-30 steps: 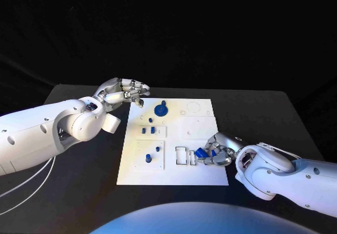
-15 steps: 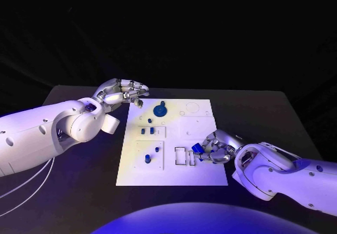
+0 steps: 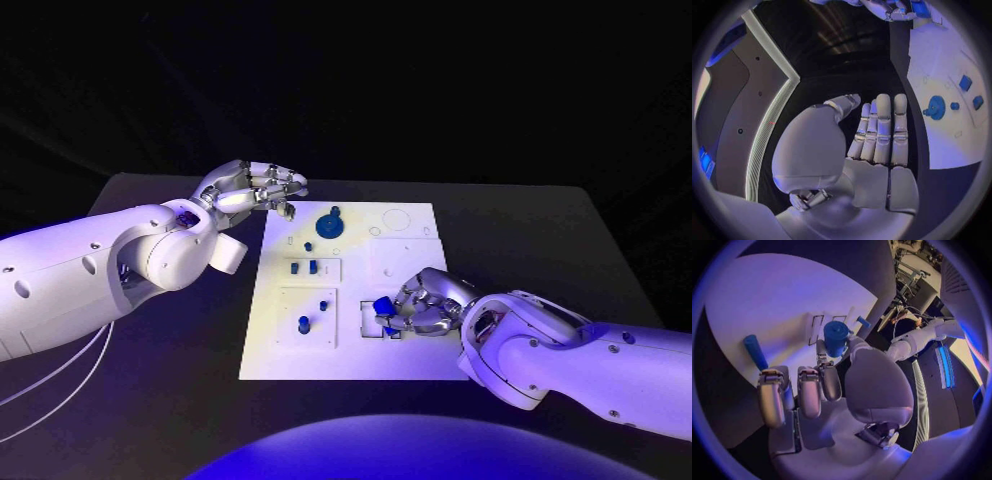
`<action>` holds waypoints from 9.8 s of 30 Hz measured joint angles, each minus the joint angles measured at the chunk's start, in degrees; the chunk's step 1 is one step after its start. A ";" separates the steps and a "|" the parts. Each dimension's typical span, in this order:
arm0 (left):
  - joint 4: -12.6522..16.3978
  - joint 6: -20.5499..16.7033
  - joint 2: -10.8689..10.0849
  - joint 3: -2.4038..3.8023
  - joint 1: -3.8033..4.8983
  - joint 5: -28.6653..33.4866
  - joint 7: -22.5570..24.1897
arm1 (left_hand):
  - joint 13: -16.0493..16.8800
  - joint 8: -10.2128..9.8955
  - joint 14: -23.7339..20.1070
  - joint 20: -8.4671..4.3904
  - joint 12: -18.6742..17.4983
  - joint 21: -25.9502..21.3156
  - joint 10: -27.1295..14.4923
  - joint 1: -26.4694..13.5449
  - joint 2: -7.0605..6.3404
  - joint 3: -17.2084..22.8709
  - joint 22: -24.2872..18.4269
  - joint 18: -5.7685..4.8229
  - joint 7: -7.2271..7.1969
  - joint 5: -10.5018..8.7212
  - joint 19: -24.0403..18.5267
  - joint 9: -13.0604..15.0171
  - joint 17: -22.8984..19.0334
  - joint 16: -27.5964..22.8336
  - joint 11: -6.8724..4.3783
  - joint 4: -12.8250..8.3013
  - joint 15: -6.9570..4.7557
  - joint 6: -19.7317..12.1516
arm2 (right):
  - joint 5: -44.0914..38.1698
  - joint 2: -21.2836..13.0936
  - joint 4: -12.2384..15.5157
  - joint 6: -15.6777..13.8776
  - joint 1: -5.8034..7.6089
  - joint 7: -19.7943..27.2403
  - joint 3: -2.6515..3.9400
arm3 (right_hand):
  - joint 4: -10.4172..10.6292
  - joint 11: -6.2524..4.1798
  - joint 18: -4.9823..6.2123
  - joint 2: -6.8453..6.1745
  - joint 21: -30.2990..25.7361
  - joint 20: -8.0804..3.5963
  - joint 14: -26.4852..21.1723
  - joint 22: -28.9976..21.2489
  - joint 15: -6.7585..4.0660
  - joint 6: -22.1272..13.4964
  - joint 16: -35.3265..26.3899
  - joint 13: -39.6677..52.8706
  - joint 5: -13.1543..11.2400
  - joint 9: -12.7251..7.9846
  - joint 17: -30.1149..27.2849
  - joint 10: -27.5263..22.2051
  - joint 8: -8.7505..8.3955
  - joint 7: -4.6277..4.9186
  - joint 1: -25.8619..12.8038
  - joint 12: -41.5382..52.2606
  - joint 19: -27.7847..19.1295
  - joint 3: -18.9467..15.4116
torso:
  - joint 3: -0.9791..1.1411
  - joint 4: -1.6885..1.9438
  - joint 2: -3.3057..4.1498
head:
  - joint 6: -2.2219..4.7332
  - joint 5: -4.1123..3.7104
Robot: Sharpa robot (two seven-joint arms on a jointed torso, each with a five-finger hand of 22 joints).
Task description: Assemble the parts on the task board
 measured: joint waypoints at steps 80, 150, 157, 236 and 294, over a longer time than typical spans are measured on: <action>0.09 0.04 -0.17 0.00 0.00 0.02 -0.25 | -0.03 0.28 0.00 0.00 0.21 -0.44 0.00 -0.22 0.22 -0.16 0.00 0.00 -0.21 0.31 0.00 -0.01 0.00 0.00 0.00 0.16 0.00 -0.21 | -1.88 2.95 -2.82 7.94 1.11 0.05 0.03 | -0.26 0.00 0.01 -0.13 -0.04 0.01 0.00 0.00 0.01 2.70 0.23 -0.03 -8.23 8.32 -0.01 -0.01 -0.64 -2.49 0.80 -0.51 0.00 -3.58 | 0.07 -0.04 0.02 | -0.37 0.81; 0.33 0.36 -0.76 -0.13 -0.02 0.02 -0.74 | -0.12 0.49 0.00 0.00 0.42 -0.44 -0.42 0.38 0.83 0.17 0.23 0.00 0.10 1.21 0.00 0.01 0.00 0.00 0.01 -0.17 0.00 -0.52 | -10.21 -8.82 -2.11 5.94 -0.64 -1.63 -0.13 | 0.16 0.73 0.02 -2.71 -1.61 0.01 0.00 0.02 0.01 1.66 0.22 0.01 -9.55 9.86 -0.02 -0.74 -1.90 -1.88 5.15 -2.76 0.00 -4.33 | -0.01 -0.30 -0.13 | -0.36 -0.52; 0.36 0.43 -0.77 -0.13 -0.02 0.02 -0.76 | -0.12 0.49 0.00 0.00 0.42 -0.65 -0.42 0.38 0.83 0.17 0.26 0.00 0.10 1.21 0.00 0.06 0.00 0.00 0.01 -0.17 0.00 -0.52 | -11.22 -7.43 -3.19 6.29 -1.22 -2.30 0.00 | 0.01 0.73 0.02 -2.71 -1.61 0.01 0.00 0.01 0.01 1.89 0.22 0.00 -9.55 10.37 -0.02 -0.74 -1.68 -1.95 5.15 -2.76 0.00 -4.48 | -0.01 -0.29 -0.14 | -0.36 -0.42; 0.50 0.66 -0.72 -0.14 -0.03 0.02 -0.78 | -0.15 0.72 0.00 0.00 0.42 -0.66 -0.41 0.38 0.82 0.17 0.49 0.00 0.10 1.20 0.00 0.02 0.00 0.00 0.00 -0.17 0.00 -0.52 | 3.39 0.84 -3.23 2.83 -0.85 -1.93 -0.10 | -8.51 -0.10 0.02 -8.26 -1.61 0.01 0.21 0.02 -0.20 2.92 0.22 -0.03 -8.81 13.08 -0.02 0.09 -2.46 -2.51 -10.25 -1.56 0.00 29.78 | -0.04 -0.30 -0.17 | -0.37 -0.66; -14.63 -6.69 9.48 -0.12 -3.57 11.75 6.15 | -9.20 -2.52 -18.13 7.29 -9.94 -25.02 -3.50 1.63 1.91 -9.08 -25.76 0.50 -0.95 -7.82 -18.98 -5.68 -13.26 -37.80 -0.19 8.26 4.82 -5.63 | 51.91 13.29 -40.72 4.13 8.59 44.31 1.22 | -16.82 10.67 9.38 -3.70 -83.97 11.11 -28.21 -30.21 11.61 -8.26 -74.81 -61.70 -12.63 0.03 -48.32 -24.81 -13.36 6.42 4.20 -74.74 -33.19 25.43 | -0.34 -1.38 -5.07 | 7.88 -1.12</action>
